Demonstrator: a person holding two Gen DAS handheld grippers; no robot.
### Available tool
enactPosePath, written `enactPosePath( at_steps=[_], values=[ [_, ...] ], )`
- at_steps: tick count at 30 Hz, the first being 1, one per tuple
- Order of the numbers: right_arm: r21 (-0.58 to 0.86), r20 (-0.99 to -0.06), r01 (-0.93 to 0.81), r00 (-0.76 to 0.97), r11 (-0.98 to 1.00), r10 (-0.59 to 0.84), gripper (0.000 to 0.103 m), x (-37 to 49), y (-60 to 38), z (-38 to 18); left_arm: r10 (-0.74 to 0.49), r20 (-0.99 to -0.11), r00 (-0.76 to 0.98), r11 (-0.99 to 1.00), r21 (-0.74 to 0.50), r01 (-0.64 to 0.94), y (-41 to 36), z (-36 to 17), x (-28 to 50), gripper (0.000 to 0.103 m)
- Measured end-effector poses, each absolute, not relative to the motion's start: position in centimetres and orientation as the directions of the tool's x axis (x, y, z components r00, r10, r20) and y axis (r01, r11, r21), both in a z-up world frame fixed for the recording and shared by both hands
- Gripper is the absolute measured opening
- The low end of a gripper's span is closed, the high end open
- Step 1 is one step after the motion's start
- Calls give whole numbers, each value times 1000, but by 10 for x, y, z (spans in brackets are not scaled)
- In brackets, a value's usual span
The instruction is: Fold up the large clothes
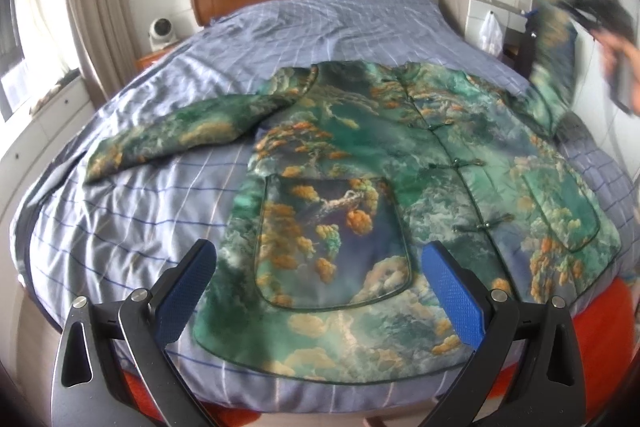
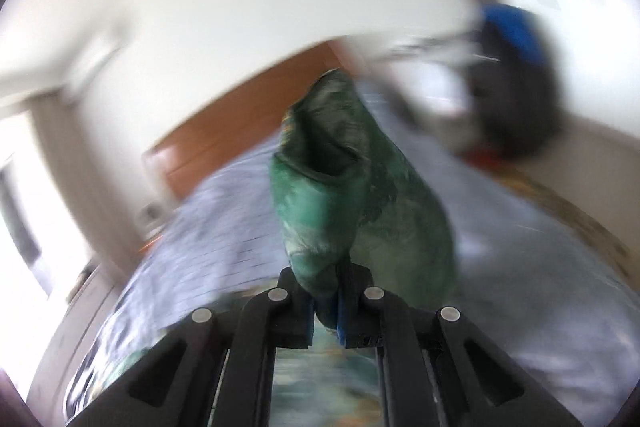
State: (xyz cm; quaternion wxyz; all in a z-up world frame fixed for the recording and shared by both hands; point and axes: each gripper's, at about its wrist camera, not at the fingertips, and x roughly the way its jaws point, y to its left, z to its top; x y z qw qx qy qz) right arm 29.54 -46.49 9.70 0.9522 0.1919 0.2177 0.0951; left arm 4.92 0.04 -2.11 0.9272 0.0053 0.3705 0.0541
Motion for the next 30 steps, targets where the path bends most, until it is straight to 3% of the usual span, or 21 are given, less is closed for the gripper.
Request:
enactPosePath(
  at_steps=[4, 9, 11, 13, 14, 19, 23, 25, 28, 30],
  values=[
    [331, -403, -271, 826, 904, 395, 8, 325, -337, 89, 131, -672, 729, 990, 50, -132, 13, -17, 40, 103],
    [242, -544, -342, 727, 908, 419, 12, 352, -219, 11, 154, -667, 729, 981, 13, -195, 36, -13, 31, 103],
    [222, -613, -335, 682, 916, 399, 29, 358, -194, -20, 160, -671, 724, 979, 12, -205, 40, -14, 31, 103],
    [263, -702, -325, 582, 908, 411, 96, 366, -179, -58, 159, -679, 717, 978, 12, -206, 41, -19, 31, 103],
    [302, -707, -316, 559, 900, 433, 100, 360, -178, -66, 157, -683, 714, 979, 11, -204, 40, -20, 32, 103],
    [448, -628, -344, 536, 825, 564, 99, 343, -214, -66, 144, -684, 715, 984, 24, -174, 30, -24, 33, 103],
    [474, -588, -338, 565, 813, 578, 99, 346, -237, -55, 134, -684, 717, 988, 36, -150, 21, -26, 35, 103],
    [452, -627, -239, 600, 859, 497, 99, 353, -269, -63, 121, -696, 708, 990, 35, -135, 16, -30, 38, 103],
    [377, -791, -41, 506, 925, 344, 100, 371, -293, -104, 109, -709, 697, 993, 46, -108, 8, -31, 39, 103],
    [367, -807, -25, 489, 930, 332, 99, 372, -296, -120, 115, -705, 700, 993, 66, -97, 4, -30, 37, 103]
  ],
)
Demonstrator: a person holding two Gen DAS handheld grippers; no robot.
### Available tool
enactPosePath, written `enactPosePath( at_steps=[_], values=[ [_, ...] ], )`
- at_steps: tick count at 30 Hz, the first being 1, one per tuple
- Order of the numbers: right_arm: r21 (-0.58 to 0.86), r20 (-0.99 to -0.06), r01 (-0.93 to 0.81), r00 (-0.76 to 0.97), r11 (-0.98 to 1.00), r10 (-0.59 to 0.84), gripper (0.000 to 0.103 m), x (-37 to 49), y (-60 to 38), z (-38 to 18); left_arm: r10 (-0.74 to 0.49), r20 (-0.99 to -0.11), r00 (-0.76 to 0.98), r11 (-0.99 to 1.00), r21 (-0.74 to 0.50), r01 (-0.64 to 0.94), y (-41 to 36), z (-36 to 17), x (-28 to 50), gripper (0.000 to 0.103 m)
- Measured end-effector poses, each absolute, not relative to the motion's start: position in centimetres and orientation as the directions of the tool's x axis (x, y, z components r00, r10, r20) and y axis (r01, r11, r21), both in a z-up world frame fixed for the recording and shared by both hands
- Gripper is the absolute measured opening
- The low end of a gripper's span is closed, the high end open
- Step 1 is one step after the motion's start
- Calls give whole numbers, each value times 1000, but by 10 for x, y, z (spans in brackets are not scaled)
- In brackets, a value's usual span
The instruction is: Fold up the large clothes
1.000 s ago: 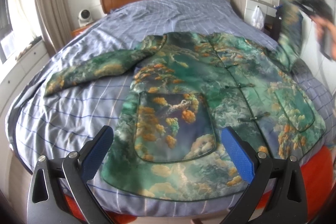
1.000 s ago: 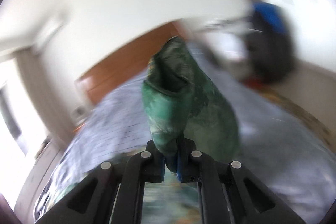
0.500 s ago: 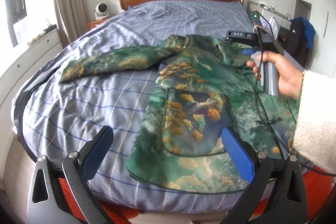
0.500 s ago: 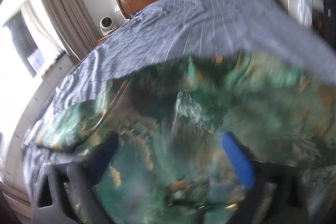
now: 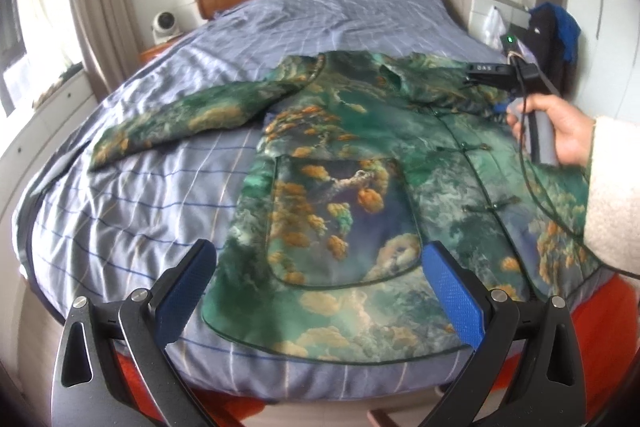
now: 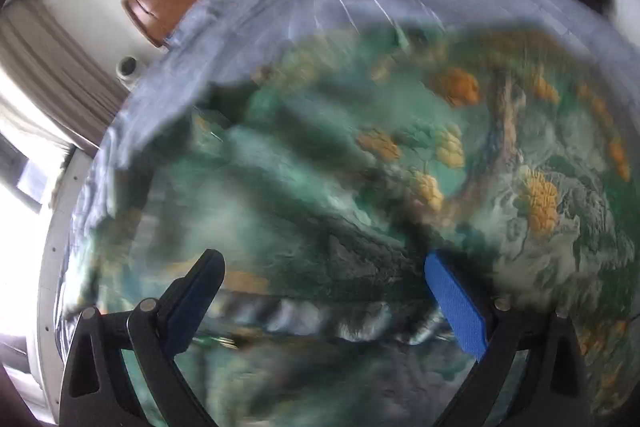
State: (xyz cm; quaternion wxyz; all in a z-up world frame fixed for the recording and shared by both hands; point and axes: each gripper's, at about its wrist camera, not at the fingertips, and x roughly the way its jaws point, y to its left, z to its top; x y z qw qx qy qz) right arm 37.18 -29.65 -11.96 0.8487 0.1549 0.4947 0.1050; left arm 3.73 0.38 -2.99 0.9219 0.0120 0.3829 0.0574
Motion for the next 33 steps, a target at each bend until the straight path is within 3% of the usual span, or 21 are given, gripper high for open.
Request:
enactPosePath(
  at_steps=[3, 7, 11, 19, 25, 33],
  values=[
    [341, -748, -74, 582, 937, 318, 99, 348, -286, -96, 118, -706, 699, 993, 73, -94, 4, -30, 36, 103],
    [383, -626, -226, 649, 896, 432, 102, 284, -265, -49, 75, -707, 704, 996, 12, -94, 10, -31, 39, 103],
    [267, -528, -404, 698, 875, 484, 102, 186, -249, -13, 76, -725, 685, 996, 22, -88, 7, -38, 50, 103],
    [18, -584, -444, 723, 896, 370, 102, 74, -260, -35, 44, -733, 679, 999, 10, -53, 2, -43, 53, 103],
    [-51, -662, -464, 679, 885, 317, 102, 34, -264, -64, 52, -711, 701, 999, 39, -35, -3, -35, 53, 103],
    [-35, -683, -462, 658, 886, 316, 102, 27, -257, -75, -84, -668, 739, 979, 83, 186, -39, -27, 34, 103]
  ],
)
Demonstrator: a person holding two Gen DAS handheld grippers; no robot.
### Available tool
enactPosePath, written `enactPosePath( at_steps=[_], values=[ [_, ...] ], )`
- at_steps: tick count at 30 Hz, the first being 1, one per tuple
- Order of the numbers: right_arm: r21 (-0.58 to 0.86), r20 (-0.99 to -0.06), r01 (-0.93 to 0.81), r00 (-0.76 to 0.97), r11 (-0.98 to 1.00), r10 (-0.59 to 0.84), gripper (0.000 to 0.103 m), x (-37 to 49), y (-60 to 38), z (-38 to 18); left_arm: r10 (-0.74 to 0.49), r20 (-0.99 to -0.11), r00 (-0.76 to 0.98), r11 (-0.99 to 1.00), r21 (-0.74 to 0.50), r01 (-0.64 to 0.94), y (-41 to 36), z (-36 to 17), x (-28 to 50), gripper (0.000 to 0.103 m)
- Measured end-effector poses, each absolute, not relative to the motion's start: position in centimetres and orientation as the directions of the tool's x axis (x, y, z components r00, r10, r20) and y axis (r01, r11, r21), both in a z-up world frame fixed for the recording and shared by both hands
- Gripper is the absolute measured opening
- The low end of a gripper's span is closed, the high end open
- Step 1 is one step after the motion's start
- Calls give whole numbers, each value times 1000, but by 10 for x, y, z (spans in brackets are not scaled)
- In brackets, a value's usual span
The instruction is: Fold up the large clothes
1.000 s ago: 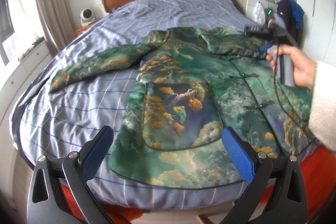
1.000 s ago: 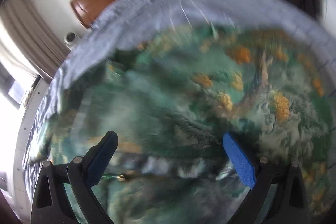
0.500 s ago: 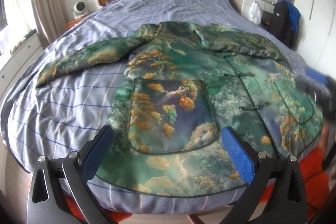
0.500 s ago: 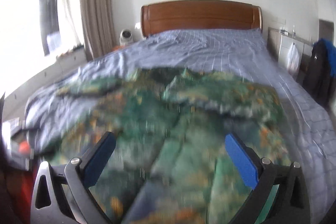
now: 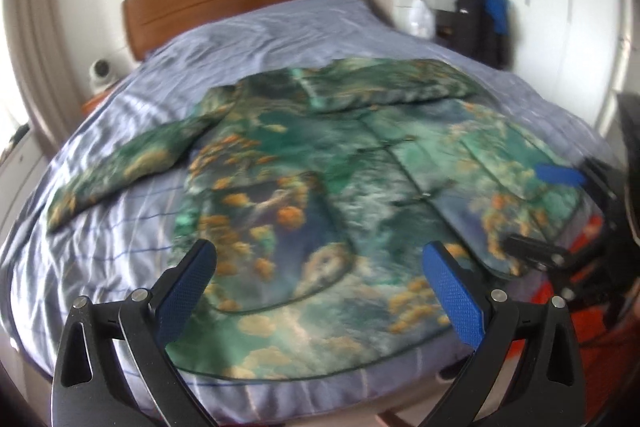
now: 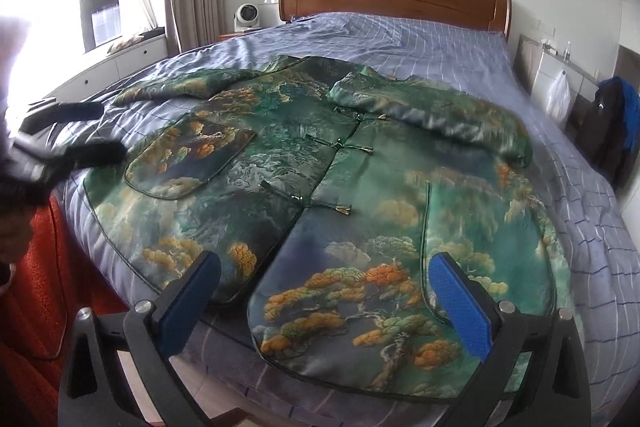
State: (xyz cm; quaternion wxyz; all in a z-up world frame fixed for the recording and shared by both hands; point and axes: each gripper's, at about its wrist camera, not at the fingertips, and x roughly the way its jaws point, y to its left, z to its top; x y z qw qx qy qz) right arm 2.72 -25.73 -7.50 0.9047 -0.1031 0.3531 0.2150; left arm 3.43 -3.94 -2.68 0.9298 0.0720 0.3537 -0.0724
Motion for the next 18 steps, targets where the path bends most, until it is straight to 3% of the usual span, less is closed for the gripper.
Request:
enactPosePath(
  at_steps=[8, 18],
  values=[
    [-43, -670, -475, 667, 879, 327, 102, 22, -250, -68, -116, -644, 756, 966, 104, 237, -56, -16, 26, 103],
    [-27, -678, -469, 658, 883, 329, 102, 20, -248, -71, -140, -658, 740, 982, 1, 187, -36, -18, 34, 103]
  ],
)
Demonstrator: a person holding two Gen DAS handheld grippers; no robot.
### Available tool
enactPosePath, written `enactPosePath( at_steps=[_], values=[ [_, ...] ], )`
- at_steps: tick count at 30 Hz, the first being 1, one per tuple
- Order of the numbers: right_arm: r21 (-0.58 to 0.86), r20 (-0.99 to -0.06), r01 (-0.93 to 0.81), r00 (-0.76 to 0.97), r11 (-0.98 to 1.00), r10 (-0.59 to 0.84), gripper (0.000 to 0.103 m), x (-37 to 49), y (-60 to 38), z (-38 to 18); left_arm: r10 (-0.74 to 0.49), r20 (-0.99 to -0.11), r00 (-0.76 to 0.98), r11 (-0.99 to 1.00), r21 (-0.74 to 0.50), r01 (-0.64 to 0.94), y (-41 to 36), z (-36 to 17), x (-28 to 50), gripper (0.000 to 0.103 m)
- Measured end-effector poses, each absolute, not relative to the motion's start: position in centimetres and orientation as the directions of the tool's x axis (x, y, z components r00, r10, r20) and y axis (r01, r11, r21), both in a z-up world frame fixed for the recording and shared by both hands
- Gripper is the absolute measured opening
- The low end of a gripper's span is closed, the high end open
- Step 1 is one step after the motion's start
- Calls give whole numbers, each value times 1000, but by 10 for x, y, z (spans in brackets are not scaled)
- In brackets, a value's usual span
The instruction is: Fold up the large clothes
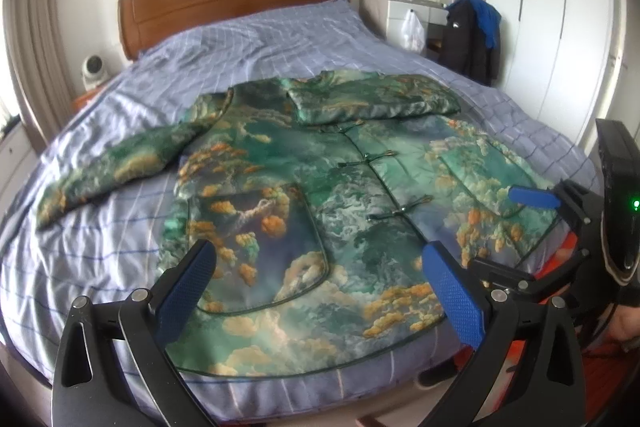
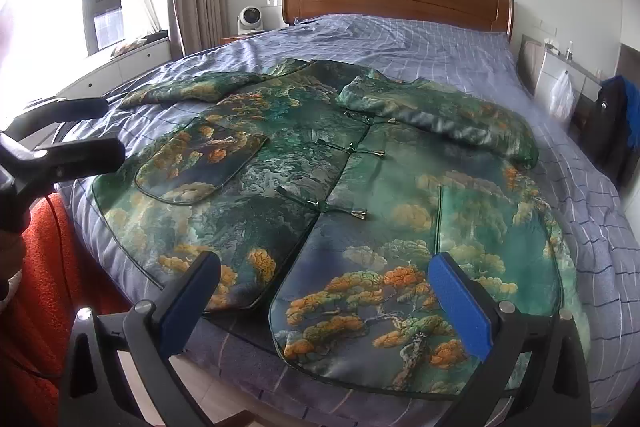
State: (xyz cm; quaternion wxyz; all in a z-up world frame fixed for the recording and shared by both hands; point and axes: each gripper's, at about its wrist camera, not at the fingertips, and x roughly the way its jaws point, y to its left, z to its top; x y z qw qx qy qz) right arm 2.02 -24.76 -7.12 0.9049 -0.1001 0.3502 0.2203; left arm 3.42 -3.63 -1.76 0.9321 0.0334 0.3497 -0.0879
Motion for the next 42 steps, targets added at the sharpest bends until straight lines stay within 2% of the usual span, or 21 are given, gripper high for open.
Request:
enactPosePath(
  at_steps=[16, 42],
  values=[
    [-35, -670, -487, 660, 873, 341, 102, 14, -240, -67, -102, -698, 709, 994, -50, 93, -15, -29, 42, 103],
    [-70, -652, -496, 679, 865, 337, 102, 7, -234, -59, -17, -706, 708, 1000, -20, 4, -5, -31, 47, 103]
  ],
)
